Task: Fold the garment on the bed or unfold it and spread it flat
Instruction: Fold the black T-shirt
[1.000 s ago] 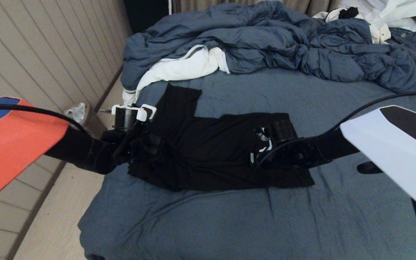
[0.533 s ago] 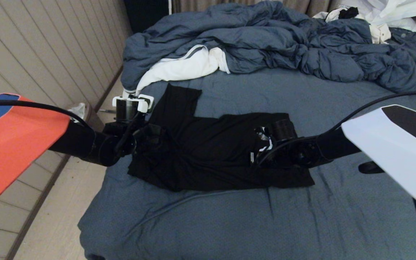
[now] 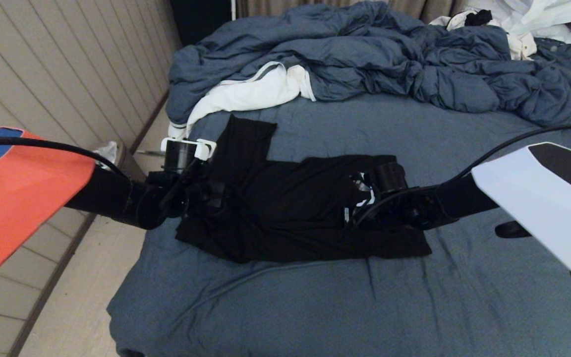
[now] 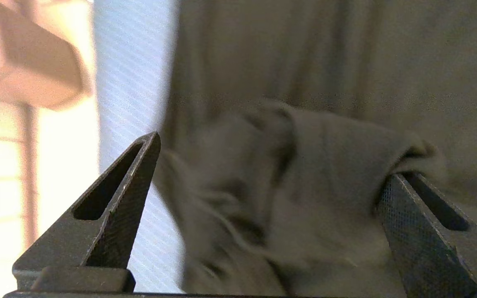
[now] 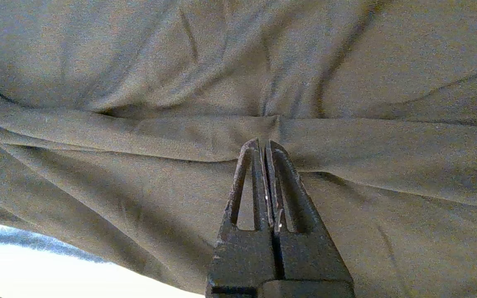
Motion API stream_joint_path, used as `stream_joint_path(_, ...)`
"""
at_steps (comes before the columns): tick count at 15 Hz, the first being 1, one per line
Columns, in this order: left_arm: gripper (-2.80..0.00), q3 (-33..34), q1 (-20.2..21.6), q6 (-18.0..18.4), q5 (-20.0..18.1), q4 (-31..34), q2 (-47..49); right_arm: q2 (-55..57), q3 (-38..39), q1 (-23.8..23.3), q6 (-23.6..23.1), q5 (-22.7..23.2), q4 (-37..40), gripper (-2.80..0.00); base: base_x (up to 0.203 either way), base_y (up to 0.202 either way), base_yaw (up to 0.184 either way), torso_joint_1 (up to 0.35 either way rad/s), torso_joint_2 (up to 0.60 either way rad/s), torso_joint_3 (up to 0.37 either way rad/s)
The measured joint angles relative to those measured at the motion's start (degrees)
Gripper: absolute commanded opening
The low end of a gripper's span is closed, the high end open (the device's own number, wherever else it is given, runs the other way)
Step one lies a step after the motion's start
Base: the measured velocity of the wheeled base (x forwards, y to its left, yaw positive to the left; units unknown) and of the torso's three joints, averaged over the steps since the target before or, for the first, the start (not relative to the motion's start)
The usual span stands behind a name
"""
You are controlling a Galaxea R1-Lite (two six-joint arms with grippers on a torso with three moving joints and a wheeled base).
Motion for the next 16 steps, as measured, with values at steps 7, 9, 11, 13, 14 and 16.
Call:
stream_joint_path(7, 0.0, -12.29, 0.48, -11.51, -13.16, 26.93, -1.91, -1.12, 0.72, 0.05, 0.01, 0.01, 0.0, -2.8, 0.0, 0.0, 0.0, 0.0, 0.0, 0.0)
stream_joint_path(9, 0.0, -14.06, 1.41, -14.27, -13.94, 30.06, -1.5, -1.4, 0.79, 0.05, 0.01, 0.06, 0.0, -2.8, 0.0, 0.0, 0.0, 0.0, 0.0, 0.0)
stream_joint_path(11, -2.1, -11.35, 1.71, -14.57, -14.03, 29.46, -1.5, -1.58, 0.99, 0.11, 0.01, 0.15, 0.0, -2.8, 0.0, 0.0, 0.0, 0.0, 0.0, 0.0)
stream_joint_path(13, -2.8, -7.13, 2.25, -14.72, -14.33, 26.75, -2.1, -1.65, 1.16, 0.11, 0.01, 0.15, -0.02, -2.8, 0.0, 0.0, 0.0, 0.0, 0.0, 0.0)
stream_joint_path(14, -2.8, -4.76, 2.46, -14.91, -14.4, 24.67, -2.7, -1.65, 1.16, 0.13, 0.0, 0.15, -0.02, -2.8, 0.0, 0.0, 0.0, 0.0, 0.0, 0.0)
stream_joint_path(16, -2.8, -2.13, 2.62, -15.73, -14.41, 21.17, -3.16, -1.65, 1.16, 0.13, 0.01, 0.15, -0.05, -2.8, 0.0, 0.0, 0.0, 0.0, 0.0, 0.0)
